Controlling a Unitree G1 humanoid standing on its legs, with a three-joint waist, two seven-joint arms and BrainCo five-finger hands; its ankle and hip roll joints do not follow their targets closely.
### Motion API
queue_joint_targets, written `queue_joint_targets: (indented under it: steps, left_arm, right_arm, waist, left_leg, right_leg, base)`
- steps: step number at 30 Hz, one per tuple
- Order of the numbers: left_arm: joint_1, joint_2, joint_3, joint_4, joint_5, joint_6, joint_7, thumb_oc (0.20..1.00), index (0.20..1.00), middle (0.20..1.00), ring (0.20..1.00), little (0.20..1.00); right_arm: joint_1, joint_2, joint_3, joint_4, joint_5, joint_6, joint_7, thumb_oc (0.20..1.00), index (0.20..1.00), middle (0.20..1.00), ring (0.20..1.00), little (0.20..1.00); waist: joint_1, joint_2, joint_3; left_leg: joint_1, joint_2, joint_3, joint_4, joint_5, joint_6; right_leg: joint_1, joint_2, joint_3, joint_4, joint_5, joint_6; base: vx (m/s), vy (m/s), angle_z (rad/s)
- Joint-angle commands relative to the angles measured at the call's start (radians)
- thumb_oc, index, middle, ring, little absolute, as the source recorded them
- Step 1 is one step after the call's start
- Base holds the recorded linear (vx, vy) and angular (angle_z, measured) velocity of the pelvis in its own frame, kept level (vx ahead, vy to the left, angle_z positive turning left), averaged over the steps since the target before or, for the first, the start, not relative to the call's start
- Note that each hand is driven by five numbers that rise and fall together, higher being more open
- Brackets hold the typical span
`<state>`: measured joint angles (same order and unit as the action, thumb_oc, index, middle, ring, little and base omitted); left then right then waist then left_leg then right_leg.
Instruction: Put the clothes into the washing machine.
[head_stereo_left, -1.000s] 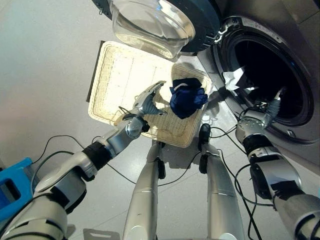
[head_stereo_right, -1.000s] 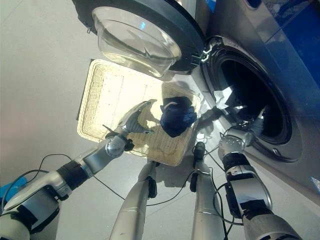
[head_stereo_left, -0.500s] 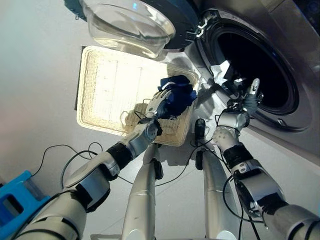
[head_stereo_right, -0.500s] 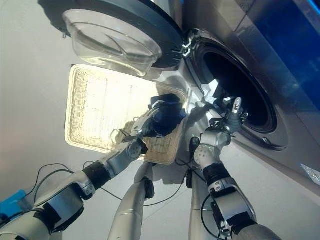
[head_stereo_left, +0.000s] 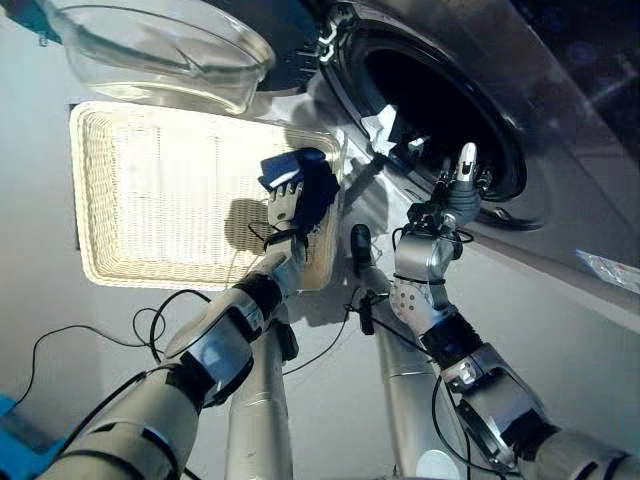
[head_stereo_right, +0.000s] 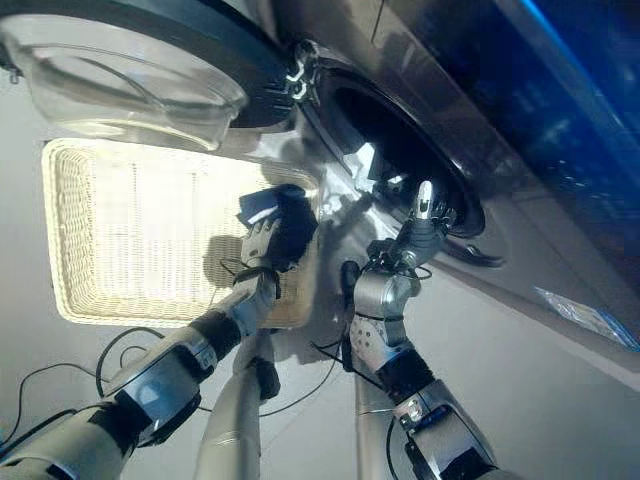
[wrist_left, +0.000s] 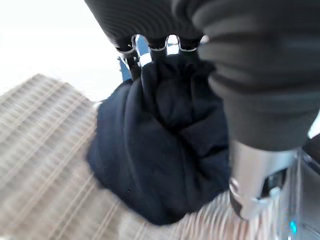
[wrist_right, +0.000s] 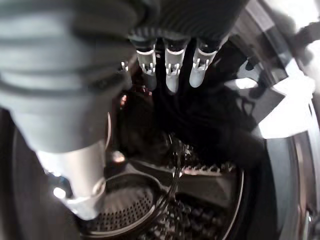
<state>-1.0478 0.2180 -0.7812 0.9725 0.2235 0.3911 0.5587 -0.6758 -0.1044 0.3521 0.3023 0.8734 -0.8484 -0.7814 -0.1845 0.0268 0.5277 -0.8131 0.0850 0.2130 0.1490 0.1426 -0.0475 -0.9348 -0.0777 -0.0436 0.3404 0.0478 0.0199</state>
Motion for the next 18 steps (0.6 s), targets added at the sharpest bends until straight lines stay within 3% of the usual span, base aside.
queue_joint_targets:
  steps: [1,8,13,14,16,18]
  left_arm:
    - [-0.039,0.002,0.009,0.079,0.011,0.018,0.078,1.0,1.0,1.0,1.0,1.0]
    - [-0.094,0.01,-0.035,0.177,0.032,0.167,0.005,1.0,1.0,1.0,1.0,1.0]
    - [-0.103,0.009,-0.051,0.217,0.041,0.21,-0.049,1.0,1.0,1.0,1.0,1.0]
    - [-0.105,0.009,-0.06,0.229,0.043,0.241,-0.098,0.426,0.426,0.426,0.426,0.426]
    - [-0.107,0.013,-0.067,0.234,0.039,0.246,-0.115,0.2,0.2,0.2,0.2,0.2]
    - [-0.109,0.023,-0.068,0.24,0.043,0.237,-0.144,0.2,0.2,0.2,0.2,0.2]
  right_arm:
    - [-0.017,0.02,-0.025,-0.029,-0.072,-0.028,0.008,1.0,1.0,1.0,1.0,1.0]
    - [-0.032,0.011,-0.039,-0.049,-0.042,-0.057,0.047,1.0,1.0,1.0,1.0,1.0]
    - [-0.038,0.025,-0.041,-0.053,-0.037,-0.074,0.052,1.0,1.0,1.0,1.0,1.0]
    - [-0.04,0.025,-0.04,-0.058,-0.029,-0.079,0.052,1.0,1.0,1.0,1.0,1.0]
    - [-0.043,0.026,-0.042,-0.058,-0.015,-0.083,0.065,1.0,1.0,1.0,1.0,1.0]
    - [-0.043,0.028,-0.046,-0.061,0.013,-0.087,0.091,1.0,1.0,1.0,1.0,1.0]
  waist:
    - [0.009,-0.019,-0.008]
    - [-0.002,-0.029,-0.008]
    - [-0.001,-0.036,-0.008]
    - [-0.002,-0.042,-0.008]
    - [-0.002,-0.044,-0.008]
    - [-0.002,-0.047,-0.008]
  left_leg:
    - [-0.023,-0.054,0.093,0.044,-0.014,0.001]
    - [-0.066,-0.041,0.088,0.047,-0.01,-0.011]
    - [-0.074,-0.039,0.085,0.038,-0.007,-0.013]
    - [-0.081,-0.039,0.082,0.04,-0.006,-0.013]
    - [-0.085,-0.038,0.079,0.039,-0.006,-0.013]
    - [-0.089,-0.037,0.078,0.043,-0.007,-0.013]
  right_leg:
    - [0.018,0.053,-0.074,-0.056,0.084,0.058]
    - [-0.03,0.05,-0.061,-0.062,0.098,0.068]
    - [-0.04,0.049,-0.06,-0.068,0.104,0.073]
    - [-0.046,0.048,-0.06,-0.073,0.109,0.074]
    - [-0.047,0.047,-0.061,-0.076,0.111,0.075]
    - [-0.051,0.047,-0.062,-0.073,0.112,0.075]
  base:
    - [-0.01,0.008,-0.08]
    - [0.0,-0.021,-0.02]
    - [0.0,-0.024,-0.01]
    - [0.0,-0.042,-0.01]
    - [0.0,-0.021,0.0]
    - [0.0,0.0,0.0]
